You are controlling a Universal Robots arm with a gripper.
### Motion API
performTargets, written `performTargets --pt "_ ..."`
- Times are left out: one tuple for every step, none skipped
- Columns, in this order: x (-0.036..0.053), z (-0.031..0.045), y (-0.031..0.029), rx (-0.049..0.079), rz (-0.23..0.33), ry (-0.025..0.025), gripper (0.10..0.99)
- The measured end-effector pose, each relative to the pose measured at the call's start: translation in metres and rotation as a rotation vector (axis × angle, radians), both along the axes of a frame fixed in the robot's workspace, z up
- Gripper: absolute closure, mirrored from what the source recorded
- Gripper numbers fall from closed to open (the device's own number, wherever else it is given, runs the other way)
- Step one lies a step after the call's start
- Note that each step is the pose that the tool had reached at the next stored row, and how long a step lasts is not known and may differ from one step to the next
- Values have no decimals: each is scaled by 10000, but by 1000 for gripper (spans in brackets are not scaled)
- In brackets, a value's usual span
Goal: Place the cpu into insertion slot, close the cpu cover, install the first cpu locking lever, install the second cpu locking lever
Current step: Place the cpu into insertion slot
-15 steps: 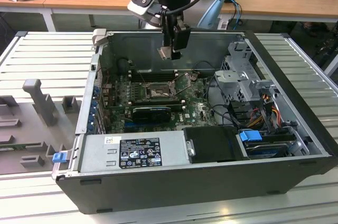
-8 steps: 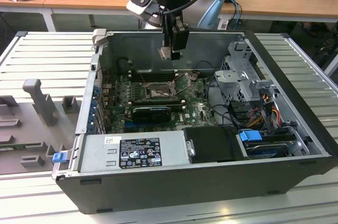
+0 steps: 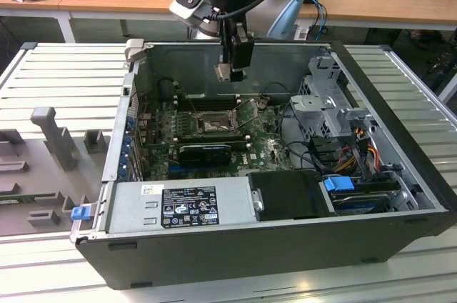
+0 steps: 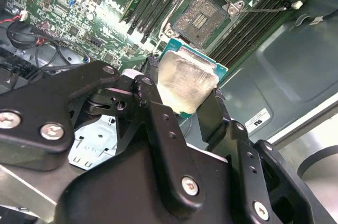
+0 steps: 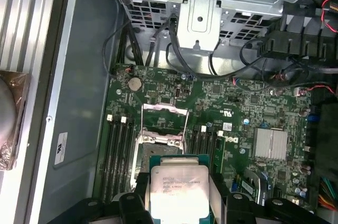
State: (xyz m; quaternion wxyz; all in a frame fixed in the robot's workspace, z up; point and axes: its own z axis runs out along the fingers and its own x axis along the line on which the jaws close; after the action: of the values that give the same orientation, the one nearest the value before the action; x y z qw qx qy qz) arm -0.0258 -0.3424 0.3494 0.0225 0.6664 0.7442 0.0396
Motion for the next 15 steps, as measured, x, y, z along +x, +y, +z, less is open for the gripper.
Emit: performTargets --pt "0 0 0 0 -100 0 553" --pt "0 -2 0 1 -241 -1 553" --pt "0 -3 0 1 -358 0 553" --pt "0 -4 0 0 -468 0 553" --pt "0 -5 0 -1 -604 0 553" --pt "0 -8 0 0 -722 -1 553" --pt "-3 -12 0 -1 -783 1 553" --pt "-3 -20 0 -2 -795 1 553" --pt "-3 -34 0 -1 -802 1 553" --pt "-3 -44 0 -1 -807 5 553" --pt "-3 -60 0 -1 -811 6 553" --pt "-3 -70 0 -3 -811 6 553" --pt "-3 -76 0 -2 -812 6 553" --pt "-3 -81 0 -2 -811 6 553" --pt "-3 -91 0 -2 -811 6 553"
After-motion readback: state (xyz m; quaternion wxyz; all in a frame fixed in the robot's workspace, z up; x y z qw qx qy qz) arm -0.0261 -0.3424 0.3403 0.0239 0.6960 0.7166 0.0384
